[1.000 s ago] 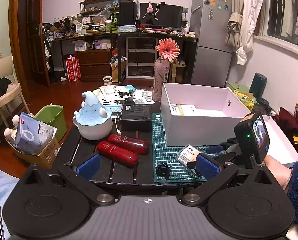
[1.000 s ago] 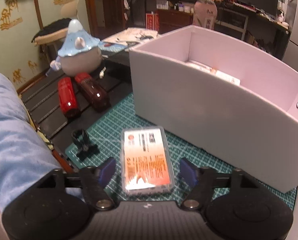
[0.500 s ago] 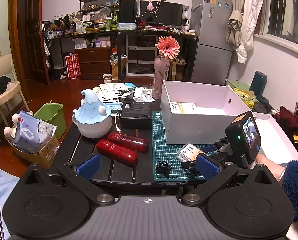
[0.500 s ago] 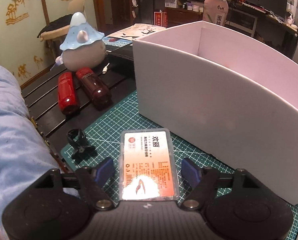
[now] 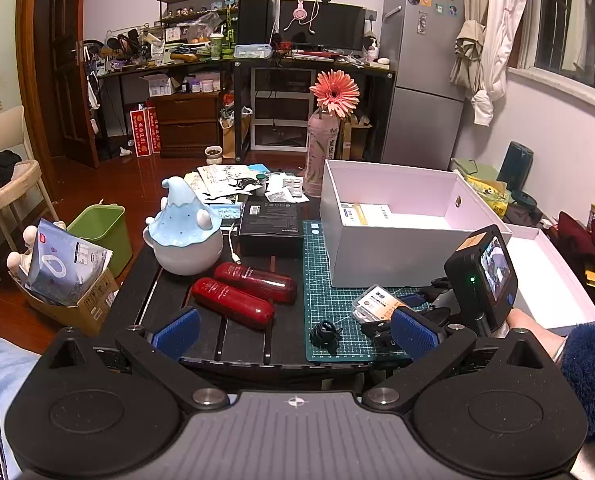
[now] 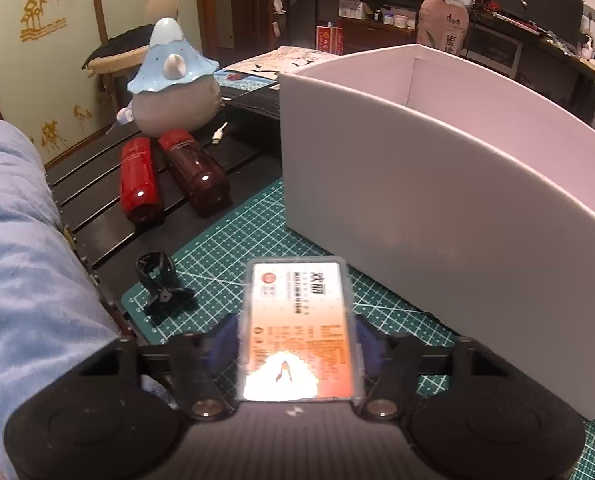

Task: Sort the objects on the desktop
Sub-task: 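Lift the case with the right gripper and carry it over the white box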

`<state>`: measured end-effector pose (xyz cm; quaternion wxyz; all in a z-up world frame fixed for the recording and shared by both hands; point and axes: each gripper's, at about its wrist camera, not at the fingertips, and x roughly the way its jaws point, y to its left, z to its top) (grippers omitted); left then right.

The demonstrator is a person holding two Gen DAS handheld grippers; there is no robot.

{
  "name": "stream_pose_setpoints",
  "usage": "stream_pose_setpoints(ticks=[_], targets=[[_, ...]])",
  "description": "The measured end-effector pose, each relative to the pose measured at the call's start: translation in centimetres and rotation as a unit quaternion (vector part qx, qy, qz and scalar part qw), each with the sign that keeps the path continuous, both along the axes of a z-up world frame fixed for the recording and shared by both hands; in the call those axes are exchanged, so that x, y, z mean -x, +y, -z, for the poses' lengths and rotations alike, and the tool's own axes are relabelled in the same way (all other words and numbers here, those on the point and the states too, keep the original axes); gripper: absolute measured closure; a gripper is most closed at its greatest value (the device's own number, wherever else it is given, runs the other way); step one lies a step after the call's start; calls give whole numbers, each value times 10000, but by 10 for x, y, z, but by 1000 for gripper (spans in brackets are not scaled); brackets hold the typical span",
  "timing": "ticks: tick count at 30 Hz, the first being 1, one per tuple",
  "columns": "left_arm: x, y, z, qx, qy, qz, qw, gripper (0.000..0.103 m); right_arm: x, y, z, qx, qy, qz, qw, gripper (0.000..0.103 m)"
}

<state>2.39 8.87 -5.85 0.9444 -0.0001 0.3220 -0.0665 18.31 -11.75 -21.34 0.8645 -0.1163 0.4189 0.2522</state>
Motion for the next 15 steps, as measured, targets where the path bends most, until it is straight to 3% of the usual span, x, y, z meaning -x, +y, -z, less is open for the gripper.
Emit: stream_pose_setpoints(ticks=[5, 15], targets=[[0, 0, 1, -4, -4, -13, 10000, 0, 1, -1, 0, -27, 49, 15, 10000, 46], [-1, 0, 1, -32, -19, -27, 10000, 0, 2, -8, -15, -538, 136, 98, 9984, 46]])
